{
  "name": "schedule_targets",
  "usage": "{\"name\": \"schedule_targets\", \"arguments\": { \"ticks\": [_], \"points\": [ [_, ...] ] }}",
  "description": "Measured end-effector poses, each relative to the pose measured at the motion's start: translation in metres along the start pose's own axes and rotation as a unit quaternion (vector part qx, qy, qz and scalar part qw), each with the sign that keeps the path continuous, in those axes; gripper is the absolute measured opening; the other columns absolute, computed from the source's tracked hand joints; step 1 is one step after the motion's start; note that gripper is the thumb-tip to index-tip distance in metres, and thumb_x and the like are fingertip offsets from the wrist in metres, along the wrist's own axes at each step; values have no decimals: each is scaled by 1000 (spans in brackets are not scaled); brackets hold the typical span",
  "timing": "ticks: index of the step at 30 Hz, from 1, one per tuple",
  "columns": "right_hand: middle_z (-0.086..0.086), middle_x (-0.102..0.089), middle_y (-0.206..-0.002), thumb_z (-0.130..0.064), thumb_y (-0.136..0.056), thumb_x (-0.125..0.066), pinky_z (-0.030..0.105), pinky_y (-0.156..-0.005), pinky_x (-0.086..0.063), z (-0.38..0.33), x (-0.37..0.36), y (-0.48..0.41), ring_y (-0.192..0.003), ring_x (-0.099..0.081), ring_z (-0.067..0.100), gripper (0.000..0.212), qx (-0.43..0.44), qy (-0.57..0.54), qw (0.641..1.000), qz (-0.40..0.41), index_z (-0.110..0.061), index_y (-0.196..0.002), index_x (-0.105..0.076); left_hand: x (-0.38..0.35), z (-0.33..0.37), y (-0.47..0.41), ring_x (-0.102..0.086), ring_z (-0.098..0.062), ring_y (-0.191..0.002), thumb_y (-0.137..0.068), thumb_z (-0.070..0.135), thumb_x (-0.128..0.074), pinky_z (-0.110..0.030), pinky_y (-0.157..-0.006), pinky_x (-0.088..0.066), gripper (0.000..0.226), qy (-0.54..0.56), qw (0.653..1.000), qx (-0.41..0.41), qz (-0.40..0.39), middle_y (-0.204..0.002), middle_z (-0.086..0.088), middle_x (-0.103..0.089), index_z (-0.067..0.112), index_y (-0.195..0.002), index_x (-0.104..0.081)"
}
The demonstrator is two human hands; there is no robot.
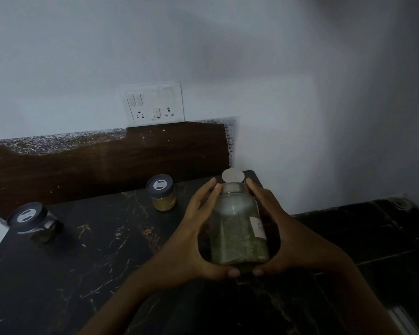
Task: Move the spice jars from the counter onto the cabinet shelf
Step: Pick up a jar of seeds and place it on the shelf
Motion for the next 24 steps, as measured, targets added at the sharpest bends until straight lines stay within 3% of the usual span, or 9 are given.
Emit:
{"name": "schedule_targets", "arguments": {
  "ticks": [4,7,9,12,13,16,19,21,24],
  "points": [
    [-35,-21,-135,-27,-56,-86,4,-94,-37,0,-4,-3,-121,-33,-16,123,6,27,1000,0,-46,-139,2,1,1,-2,10,4,-141,-55,49,-82,-19,-109,-22,124,-42,999,4,-26,-149,30,20,49,-143,6],
    [-37,-18,-132,-26,-57,-88,-2,-88,-35,-2,-4,-3,-117,-29,-25,124,3,32,999,3,-55,-132,6,2,2,-3,-4,5,-140,-58,45,-82,-11,-106,-29,119,-60,998,-9,-22,-150,25,4,43,-147,-3],
    [-40,-13,-133,-24,-55,-89,0,-88,-36,-4,-1,0,-116,-27,-27,126,-2,15,1000,3,-58,-130,7,5,1,-2,-12,3,-139,-57,36,-85,-13,-103,-36,117,-31,1000,-3,0,-148,21,-6,35,-147,-11],
    [-38,-3,-145,-32,-50,-89,20,-107,-31,-7,5,3,-135,-18,-9,131,1,4,1000,-9,-59,-135,7,7,0,0,-18,0,-139,-55,30,-87,-21,-97,-46,117,14,1000,2,18,-148,17,-12,30,-148,-14],
    [-36,-4,-146,-32,-50,-88,21,-108,-30,-8,5,3,-136,-17,-7,131,-1,1,1000,-12,-60,-135,7,7,-1,0,-19,-1,-139,-56,30,-86,-21,-96,-47,117,22,1000,1,16,-149,15,-13,30,-148,-14],
    [-37,-14,-142,-30,-50,-88,8,-99,-35,-6,3,1,-129,-23,-16,126,-4,1,1000,-4,-62,-134,0,4,0,1,-11,0,-142,-56,40,-83,-19,-102,-40,118,34,999,11,-1,-153,18,-4,40,-147,-8],
    [-34,-18,-141,-34,-50,-88,12,-100,-36,-2,-1,-1,-128,-26,-14,123,-8,14,1000,7,-52,-139,-4,4,0,0,5,12,-138,-55,46,-82,1,-101,-23,125,-6,1000,20,-24,-151,27,13,40,-147,2],
    [-39,-15,-138,-35,-51,-87,9,-100,-36,-1,-2,-3,-126,-24,-17,123,-6,21,1000,8,-52,-138,-2,5,-1,-3,1,17,-135,-55,49,-81,4,-97,-23,122,-26,998,30,-38,-150,30,10,40,-145,1],
    [-44,-8,-137,-37,-51,-87,14,-104,-33,-3,-1,-2,-127,-21,-19,126,-6,35,999,6,-57,-136,3,9,-1,-5,-12,17,-133,-51,54,-79,-3,-101,-29,116,-36,999,30,-23,-144,34,-4,45,-142,-7]
  ]
}}
Point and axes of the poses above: each hand's wrist, its own y-axis away from the middle knuckle, its own x-axis out of the back of the hand, z = x × y, the point moved 4 cm from there along -y, towards the middle knuckle
